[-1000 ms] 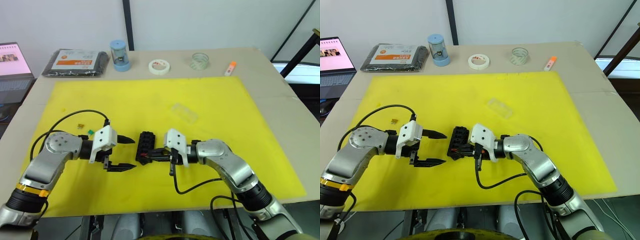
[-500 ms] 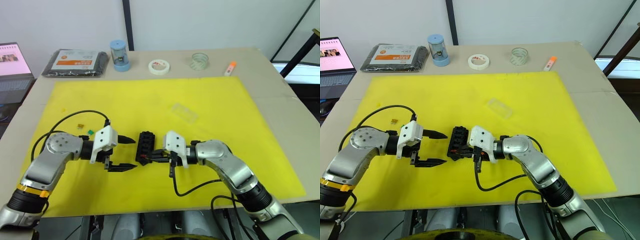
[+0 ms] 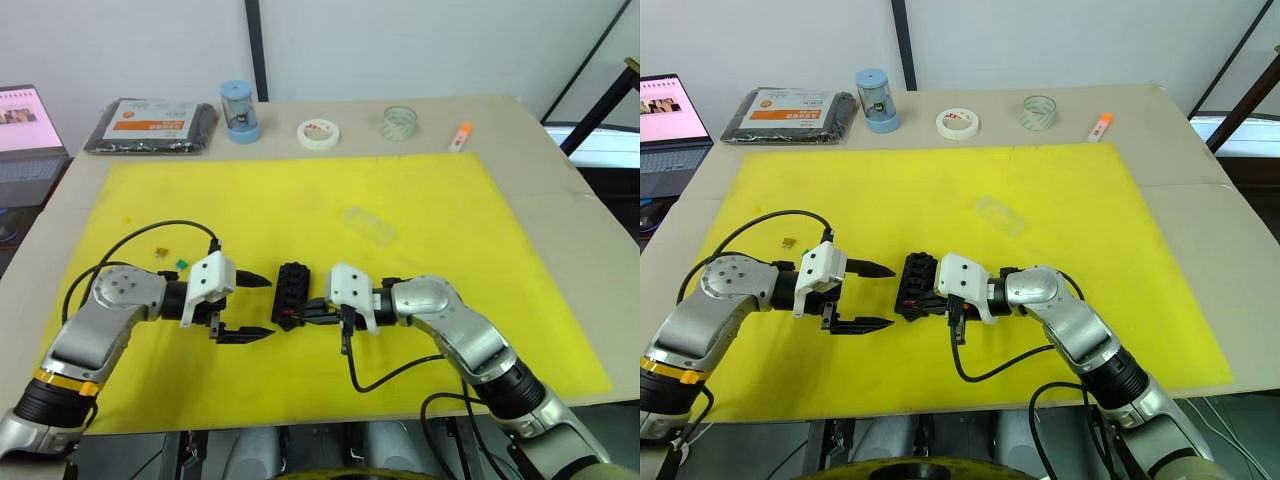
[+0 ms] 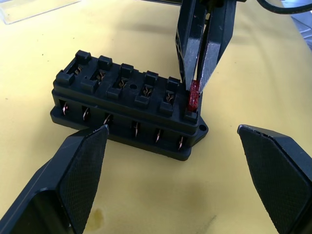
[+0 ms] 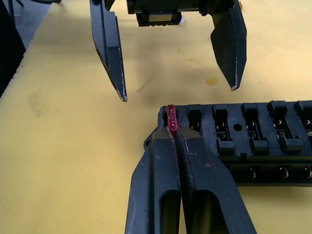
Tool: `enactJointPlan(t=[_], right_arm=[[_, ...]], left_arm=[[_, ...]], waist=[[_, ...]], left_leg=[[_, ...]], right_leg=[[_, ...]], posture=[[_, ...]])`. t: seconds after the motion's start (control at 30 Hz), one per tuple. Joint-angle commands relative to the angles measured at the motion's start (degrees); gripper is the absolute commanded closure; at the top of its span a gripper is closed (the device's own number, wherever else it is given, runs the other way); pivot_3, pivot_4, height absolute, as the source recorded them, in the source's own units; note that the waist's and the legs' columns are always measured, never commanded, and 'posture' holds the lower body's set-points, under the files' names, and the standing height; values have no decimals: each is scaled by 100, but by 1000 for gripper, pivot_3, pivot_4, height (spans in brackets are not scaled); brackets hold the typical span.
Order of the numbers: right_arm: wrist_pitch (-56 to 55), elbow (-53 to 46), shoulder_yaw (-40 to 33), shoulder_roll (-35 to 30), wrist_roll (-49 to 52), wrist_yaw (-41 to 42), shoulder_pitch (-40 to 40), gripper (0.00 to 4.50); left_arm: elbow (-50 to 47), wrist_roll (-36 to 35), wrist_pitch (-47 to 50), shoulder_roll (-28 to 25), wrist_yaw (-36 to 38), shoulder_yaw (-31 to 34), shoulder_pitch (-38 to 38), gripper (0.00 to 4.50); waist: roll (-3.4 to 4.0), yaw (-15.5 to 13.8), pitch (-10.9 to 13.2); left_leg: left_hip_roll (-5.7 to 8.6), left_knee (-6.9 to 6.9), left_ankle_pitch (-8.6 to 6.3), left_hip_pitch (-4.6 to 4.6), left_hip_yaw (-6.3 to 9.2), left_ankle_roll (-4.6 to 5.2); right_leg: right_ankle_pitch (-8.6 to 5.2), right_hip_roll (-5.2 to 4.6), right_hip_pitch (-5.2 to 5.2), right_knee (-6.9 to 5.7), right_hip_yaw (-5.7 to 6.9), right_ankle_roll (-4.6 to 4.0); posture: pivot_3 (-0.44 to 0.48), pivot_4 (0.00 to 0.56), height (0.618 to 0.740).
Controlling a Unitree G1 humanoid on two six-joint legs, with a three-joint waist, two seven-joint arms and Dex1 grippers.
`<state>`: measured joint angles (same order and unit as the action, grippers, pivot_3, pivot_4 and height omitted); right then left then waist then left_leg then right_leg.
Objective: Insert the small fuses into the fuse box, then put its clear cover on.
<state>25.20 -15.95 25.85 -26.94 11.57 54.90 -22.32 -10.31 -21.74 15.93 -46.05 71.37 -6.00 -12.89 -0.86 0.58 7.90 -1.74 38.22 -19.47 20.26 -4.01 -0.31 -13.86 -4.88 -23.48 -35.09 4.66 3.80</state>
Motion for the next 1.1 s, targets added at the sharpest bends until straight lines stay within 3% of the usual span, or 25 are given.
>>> enactJointPlan(t=[0.03,0.63,0.8,1.1], right_arm=[[61,-42,-117,43,73,-15,-40,3512],[368,-389,-477,29,535,225,-423,3512],[429,-262,-440,259,564,110,-516,4449],[607,-189,-70,201,365,162,-522,4449]], left_arm=[[-176,-2,-20,0,-6,17,-10,0],[-169,2,-19,-5,-41,24,5,0],[-140,2,-28,-5,-57,49,-3,0],[-43,22,-77,-8,-85,96,-37,0]], waist=[[0,0,0],[1,1,0],[1,2,0],[1,4,0]], left_leg=[[0,0,0,0,0,0],[0,1,1,2,0,-2],[0,1,3,2,0,-6],[0,1,3,2,0,-5]], right_leg=[[0,0,0,0,0,0],[0,0,-1,-1,0,0],[0,1,-1,-2,0,0],[0,2,-2,-2,0,0]], posture=[[0,150,740],[0,150,740],[0,150,740],[0,150,740]])
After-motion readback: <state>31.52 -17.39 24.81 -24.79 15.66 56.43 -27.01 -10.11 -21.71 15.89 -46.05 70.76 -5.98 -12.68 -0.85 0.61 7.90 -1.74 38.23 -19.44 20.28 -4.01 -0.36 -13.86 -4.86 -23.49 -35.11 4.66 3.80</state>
